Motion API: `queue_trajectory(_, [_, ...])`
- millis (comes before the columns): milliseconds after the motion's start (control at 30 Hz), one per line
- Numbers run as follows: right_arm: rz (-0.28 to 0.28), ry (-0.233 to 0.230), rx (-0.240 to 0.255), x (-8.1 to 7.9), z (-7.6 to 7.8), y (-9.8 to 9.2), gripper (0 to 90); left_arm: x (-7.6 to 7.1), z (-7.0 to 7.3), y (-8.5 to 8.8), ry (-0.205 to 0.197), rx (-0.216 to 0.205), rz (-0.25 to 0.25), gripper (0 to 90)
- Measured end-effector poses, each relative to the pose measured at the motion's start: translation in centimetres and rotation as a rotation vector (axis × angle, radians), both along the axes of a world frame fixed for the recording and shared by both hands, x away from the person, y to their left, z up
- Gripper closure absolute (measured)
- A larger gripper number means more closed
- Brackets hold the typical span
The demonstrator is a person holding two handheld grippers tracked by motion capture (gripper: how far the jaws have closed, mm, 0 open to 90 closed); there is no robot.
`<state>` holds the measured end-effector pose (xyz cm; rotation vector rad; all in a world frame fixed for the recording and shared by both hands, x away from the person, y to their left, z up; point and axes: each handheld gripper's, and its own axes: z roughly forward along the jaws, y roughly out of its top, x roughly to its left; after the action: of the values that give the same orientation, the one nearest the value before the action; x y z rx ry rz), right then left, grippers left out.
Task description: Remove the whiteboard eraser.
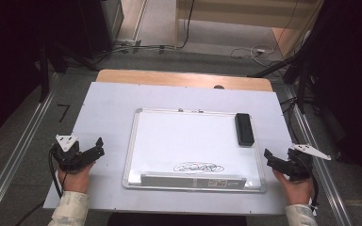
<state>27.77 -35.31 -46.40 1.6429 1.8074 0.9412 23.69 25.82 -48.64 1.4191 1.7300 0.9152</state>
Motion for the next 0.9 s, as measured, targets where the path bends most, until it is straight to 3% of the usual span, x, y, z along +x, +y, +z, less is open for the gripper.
queue_trajectory(367, [0.04, -0.017, 0.021, 0.9, 0.3, 1.7, 10.4, 0.1, -0.1, -0.2, 0.005, 0.001, -0.003, 4.4])
queue_trajectory(533, [0.056, -0.008, 0.02, 2.2, 0.4, 2.7, 10.4, 0.1, -0.5, 0.1, 0.022, 0.003, -0.006, 4.4])
queue_trajectory(900, [0.086, 0.003, -0.026, 5.7, 0.3, 5.8, 10.5, 0.0, -0.2, 0.0, 0.003, 0.002, -0.007, 4.4])
